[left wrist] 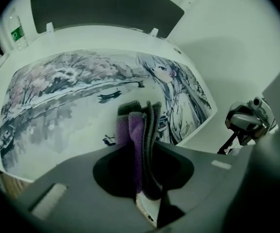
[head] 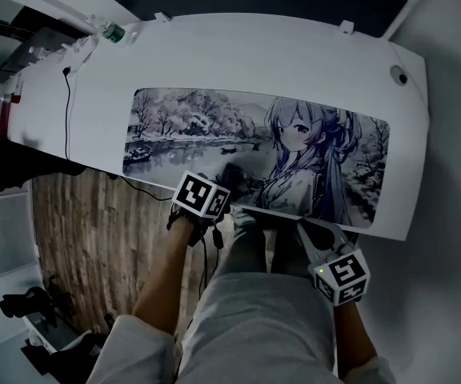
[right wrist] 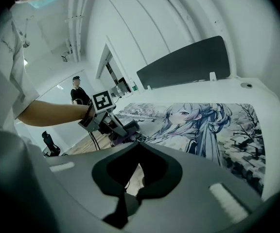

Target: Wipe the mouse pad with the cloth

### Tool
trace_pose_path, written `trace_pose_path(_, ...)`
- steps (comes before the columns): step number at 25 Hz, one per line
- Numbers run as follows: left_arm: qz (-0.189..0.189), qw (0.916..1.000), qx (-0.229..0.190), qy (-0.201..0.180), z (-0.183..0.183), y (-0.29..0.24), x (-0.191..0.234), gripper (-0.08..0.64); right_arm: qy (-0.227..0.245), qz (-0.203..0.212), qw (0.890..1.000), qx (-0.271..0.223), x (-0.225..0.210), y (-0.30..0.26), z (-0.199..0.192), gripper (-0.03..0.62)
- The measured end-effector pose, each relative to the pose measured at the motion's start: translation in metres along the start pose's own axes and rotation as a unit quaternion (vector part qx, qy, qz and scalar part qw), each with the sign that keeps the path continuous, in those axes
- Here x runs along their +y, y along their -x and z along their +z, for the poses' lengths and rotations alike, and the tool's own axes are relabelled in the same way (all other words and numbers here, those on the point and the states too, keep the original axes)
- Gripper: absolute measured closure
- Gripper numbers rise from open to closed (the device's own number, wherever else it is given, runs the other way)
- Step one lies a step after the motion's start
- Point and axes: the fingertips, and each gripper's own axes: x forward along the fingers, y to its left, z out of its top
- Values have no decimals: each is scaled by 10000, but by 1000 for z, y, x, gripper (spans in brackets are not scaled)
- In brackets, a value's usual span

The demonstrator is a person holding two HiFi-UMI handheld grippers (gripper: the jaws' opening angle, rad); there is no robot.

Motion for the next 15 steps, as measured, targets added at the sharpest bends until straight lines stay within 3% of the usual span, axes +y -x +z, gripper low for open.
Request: trace_pose_path(15, -75, 9996, 167, -208, 27, -38, -85, 456, -180, -138, 9994, -273, -41, 46, -11, 586)
